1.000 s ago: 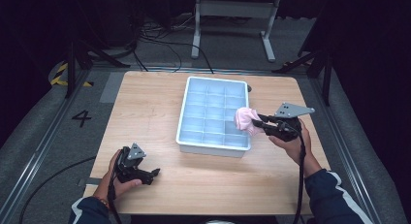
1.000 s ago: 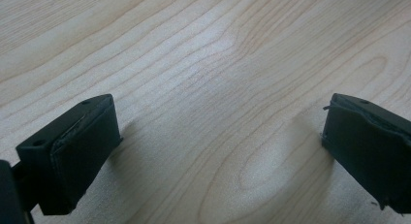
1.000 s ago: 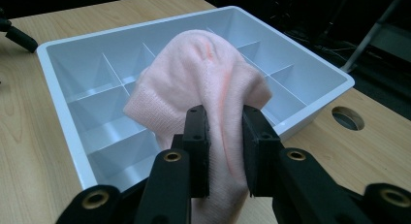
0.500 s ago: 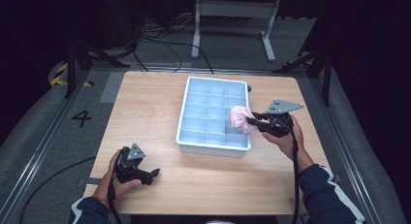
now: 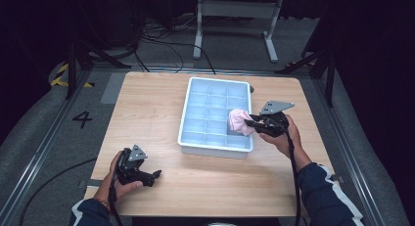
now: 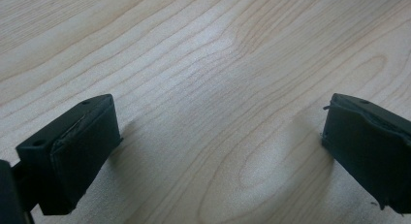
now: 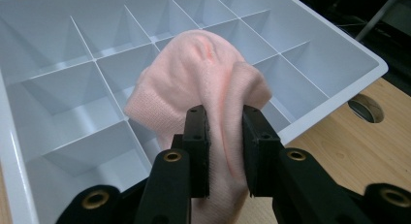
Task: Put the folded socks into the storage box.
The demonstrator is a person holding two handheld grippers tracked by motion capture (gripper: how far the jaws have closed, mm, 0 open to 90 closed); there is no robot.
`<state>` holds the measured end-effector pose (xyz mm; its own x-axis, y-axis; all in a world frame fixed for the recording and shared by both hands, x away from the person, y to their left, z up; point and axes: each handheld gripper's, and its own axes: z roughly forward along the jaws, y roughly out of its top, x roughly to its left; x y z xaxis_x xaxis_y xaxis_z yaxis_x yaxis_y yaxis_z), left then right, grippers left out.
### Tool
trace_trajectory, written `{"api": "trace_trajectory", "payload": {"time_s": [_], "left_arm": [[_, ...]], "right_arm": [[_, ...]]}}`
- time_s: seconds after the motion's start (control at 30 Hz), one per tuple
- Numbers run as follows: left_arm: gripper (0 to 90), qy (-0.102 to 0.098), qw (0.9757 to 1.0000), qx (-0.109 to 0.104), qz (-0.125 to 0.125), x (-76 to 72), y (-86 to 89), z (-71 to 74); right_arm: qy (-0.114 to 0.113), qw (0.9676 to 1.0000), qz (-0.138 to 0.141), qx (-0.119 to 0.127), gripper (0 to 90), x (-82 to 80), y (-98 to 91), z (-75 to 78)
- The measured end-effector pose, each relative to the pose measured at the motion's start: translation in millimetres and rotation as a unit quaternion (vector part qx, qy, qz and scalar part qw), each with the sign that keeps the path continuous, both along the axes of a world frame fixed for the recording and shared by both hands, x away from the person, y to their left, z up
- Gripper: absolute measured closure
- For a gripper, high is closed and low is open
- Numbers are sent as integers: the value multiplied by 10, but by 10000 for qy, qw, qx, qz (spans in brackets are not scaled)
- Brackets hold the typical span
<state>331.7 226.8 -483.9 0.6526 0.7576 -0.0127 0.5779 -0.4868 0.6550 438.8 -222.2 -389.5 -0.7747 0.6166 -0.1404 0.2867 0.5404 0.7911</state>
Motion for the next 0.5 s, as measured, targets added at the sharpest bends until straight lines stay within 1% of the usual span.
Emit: {"api": "trace_trajectory", "payload": {"time_s": [0.2,0.27,0.33,0.4,0.47,0.5], "left_arm": [[3,-1,10000,1,-1,0,0,0],[3,-1,10000,3,-1,0,0,0],[3,-1,10000,3,-2,0,0,0],[3,-1,10000,2,0,0,0,0],[3,-2,10000,2,0,0,0,0],[3,-2,10000,2,0,0,0,0]], "right_arm": [[6,9997,100,-217,752,17,73,-39],[15,9993,126,-357,752,22,115,-59],[23,9991,143,-391,752,24,128,-64],[7,9986,179,-505,752,32,167,-77],[30,9973,211,-698,752,41,221,-82],[30,9973,211,-698,752,41,221,-82]]}}
